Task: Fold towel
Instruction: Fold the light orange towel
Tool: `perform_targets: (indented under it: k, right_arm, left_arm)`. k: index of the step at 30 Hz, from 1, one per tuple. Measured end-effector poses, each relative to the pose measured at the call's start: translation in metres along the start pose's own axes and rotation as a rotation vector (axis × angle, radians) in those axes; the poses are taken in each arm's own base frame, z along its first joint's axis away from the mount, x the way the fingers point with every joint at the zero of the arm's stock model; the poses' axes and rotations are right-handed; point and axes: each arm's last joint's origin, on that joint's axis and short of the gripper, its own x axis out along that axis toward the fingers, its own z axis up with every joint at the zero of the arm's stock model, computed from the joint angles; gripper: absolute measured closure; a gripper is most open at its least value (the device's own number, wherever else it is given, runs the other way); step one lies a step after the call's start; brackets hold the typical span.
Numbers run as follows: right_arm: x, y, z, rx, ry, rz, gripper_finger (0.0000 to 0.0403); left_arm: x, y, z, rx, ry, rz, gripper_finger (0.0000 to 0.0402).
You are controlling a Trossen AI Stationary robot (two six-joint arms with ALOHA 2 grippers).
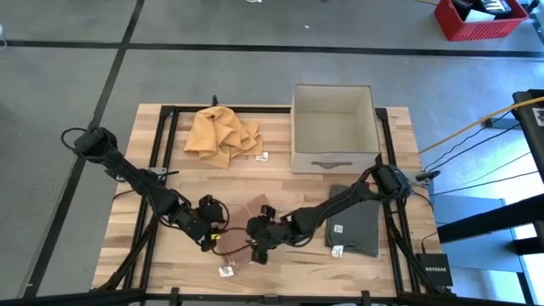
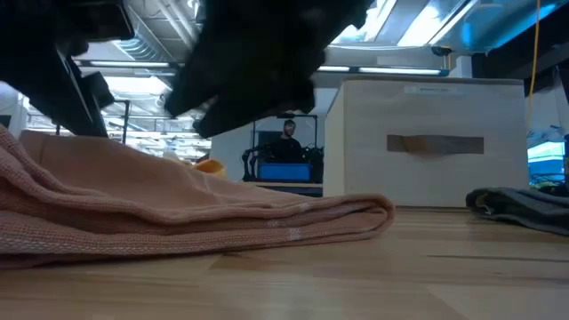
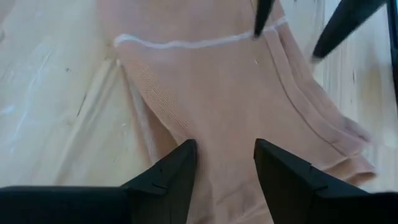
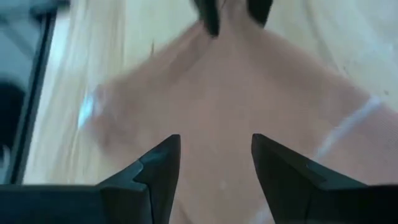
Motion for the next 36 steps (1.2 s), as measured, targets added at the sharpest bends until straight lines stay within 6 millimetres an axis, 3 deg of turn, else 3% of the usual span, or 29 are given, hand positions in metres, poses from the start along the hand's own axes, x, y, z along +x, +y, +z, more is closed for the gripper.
perform_targets:
  k: [4, 9, 16, 20, 24, 28, 31, 33, 36]
  right_arm:
    - [0.020, 0.005, -0.015, 0.063, -0.020, -0.016, 0.0201]
    - [0.032, 0.008, -0.033, -0.048, 0.044, -0.003, 0.0201]
    - [0.029, 0.002, -0.041, -0.243, 0.178, -0.006, 0.0201]
    - [0.021, -0.002, -0.047, -0.338, 0.296, -0.006, 0.0201]
    - [0.002, -0.008, -0.047, -0.448, 0.415, -0.022, 0.0201]
    - [-0.024, -0.014, -0.040, -0.488, 0.492, -0.028, 0.0201]
    - [-0.042, -0.010, -0.022, -0.437, 0.398, -0.022, 0.0201]
    - [-0.043, -0.006, -0.013, -0.370, 0.307, -0.037, 0.0201]
    - [-0.029, -0.003, -0.013, -0.270, 0.193, -0.066, 0.0201]
  left_arm:
    - [-0.005, -0.002, 0.001, -0.024, 0.005, -0.004, 0.0245]
    - [0.004, -0.001, -0.005, -0.042, 0.015, 0.012, 0.0245]
    - [0.031, 0.010, -0.024, -0.098, 0.145, 0.166, 0.0245]
    - [0.048, 0.000, -0.028, -0.152, 0.169, 0.079, 0.0245]
    - [0.055, -0.010, -0.023, -0.099, 0.135, -0.049, 0.0245]
    - [0.045, -0.019, -0.004, -0.035, 0.107, -0.141, 0.0245]
    - [0.030, -0.028, 0.015, -0.008, 0.035, -0.205, 0.0245]
    - [0.020, -0.029, 0.022, 0.012, 0.003, -0.229, 0.0245]
    - [0.006, -0.032, 0.026, 0.010, -0.036, -0.263, 0.0245]
